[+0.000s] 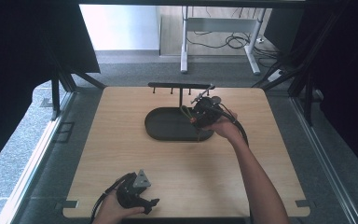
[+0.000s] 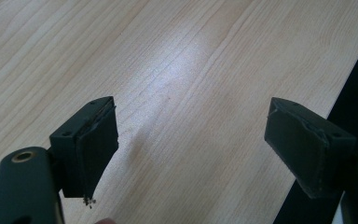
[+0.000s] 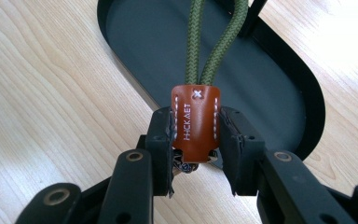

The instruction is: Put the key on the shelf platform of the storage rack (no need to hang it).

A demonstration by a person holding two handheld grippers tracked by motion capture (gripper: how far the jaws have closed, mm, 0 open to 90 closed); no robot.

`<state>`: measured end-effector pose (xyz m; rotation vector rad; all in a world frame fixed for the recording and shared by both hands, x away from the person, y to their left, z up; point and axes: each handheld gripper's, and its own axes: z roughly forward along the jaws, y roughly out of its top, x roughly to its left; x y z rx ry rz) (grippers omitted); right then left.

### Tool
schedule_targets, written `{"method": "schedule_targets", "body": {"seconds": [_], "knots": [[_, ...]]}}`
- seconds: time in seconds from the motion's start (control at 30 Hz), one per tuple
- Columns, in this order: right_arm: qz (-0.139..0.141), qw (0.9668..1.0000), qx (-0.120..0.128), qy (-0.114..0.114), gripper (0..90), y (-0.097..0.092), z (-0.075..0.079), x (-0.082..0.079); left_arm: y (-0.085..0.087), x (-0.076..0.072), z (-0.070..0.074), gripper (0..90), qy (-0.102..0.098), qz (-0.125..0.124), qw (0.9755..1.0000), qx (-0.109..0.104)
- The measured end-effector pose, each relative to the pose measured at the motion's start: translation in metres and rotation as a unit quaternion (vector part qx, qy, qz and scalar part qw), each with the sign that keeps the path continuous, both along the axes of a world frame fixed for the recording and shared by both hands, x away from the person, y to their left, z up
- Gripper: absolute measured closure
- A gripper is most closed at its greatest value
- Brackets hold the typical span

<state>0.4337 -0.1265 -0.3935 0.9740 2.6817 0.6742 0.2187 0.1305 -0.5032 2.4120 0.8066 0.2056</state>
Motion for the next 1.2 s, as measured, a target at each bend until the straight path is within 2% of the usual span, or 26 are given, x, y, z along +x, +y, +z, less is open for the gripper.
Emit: {"method": "schedule_targets", "body": {"seconds": [0.5, 0.77, 1.2], "knots": [[-0.022, 0.9997, 0.005, 0.009, 66.5, -0.008, -0.007, 0.014, 0.0, 0.0, 0.0, 17.9, 0.0, 0.0, 1.0, 0.0], [-0.033, 0.9993, 0.015, 0.009, 66.5, -0.01, -0.009, 0.026, 0.001, 0.0, 0.001, 17.9, 0.0, 0.002, 1.0, -0.003], [-0.052, 0.9984, 0.014, 0.015, 66.6, -0.015, -0.017, 0.045, 0.002, 0.0, 0.003, 17.9, -0.002, 0.003, 1.0, -0.008]]}}
